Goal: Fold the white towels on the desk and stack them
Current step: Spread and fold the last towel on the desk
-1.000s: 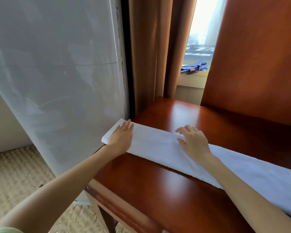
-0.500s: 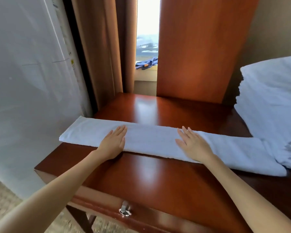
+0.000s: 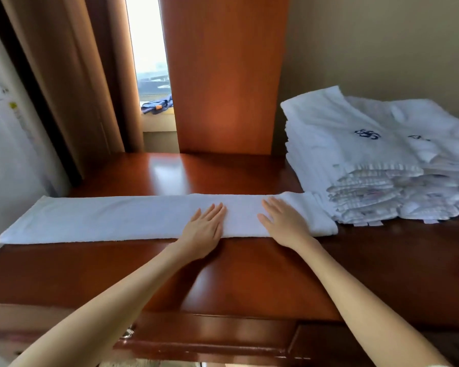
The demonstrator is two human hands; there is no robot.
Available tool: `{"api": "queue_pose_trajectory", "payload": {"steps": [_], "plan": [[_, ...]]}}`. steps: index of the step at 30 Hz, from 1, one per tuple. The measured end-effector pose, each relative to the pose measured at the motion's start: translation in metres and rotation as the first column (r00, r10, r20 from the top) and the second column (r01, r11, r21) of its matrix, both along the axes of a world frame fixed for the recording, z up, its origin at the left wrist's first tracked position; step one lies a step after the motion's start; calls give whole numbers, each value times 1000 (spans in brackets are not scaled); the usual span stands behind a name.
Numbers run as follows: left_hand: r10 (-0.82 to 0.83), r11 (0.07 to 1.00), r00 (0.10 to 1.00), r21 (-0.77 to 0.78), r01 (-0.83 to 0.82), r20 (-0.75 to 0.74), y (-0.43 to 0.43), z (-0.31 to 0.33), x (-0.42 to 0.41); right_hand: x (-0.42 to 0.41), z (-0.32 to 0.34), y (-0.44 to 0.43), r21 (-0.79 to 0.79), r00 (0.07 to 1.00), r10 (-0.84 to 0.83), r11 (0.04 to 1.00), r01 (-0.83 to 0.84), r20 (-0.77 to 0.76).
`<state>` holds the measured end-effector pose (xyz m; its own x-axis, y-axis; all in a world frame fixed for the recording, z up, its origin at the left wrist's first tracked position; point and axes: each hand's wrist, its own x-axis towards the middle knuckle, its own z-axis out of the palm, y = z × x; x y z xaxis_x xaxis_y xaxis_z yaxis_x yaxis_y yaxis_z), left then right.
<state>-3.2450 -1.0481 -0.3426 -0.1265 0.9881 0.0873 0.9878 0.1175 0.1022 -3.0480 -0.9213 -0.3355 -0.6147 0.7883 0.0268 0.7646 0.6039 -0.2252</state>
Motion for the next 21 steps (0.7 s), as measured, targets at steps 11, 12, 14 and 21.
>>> {"api": "queue_pose_trajectory", "payload": {"steps": [11,12,14,21], "plan": [[48,994,999,-99,-47,5,4,11,14,69,7,2,71,923,-307,941,331,-233],[20,995,1000,-101,-20,-1,8,16,23,73,10,-2,98,891,-344,917,387,-298],[-118,993,993,-29,118,-26,21,25,54,79,17,-7,101,841,-407,878,468,-357],[-225,972,968,37,230,-110,77,23,173,108,22,-15,-16,743,-469,850,526,-477]]}}
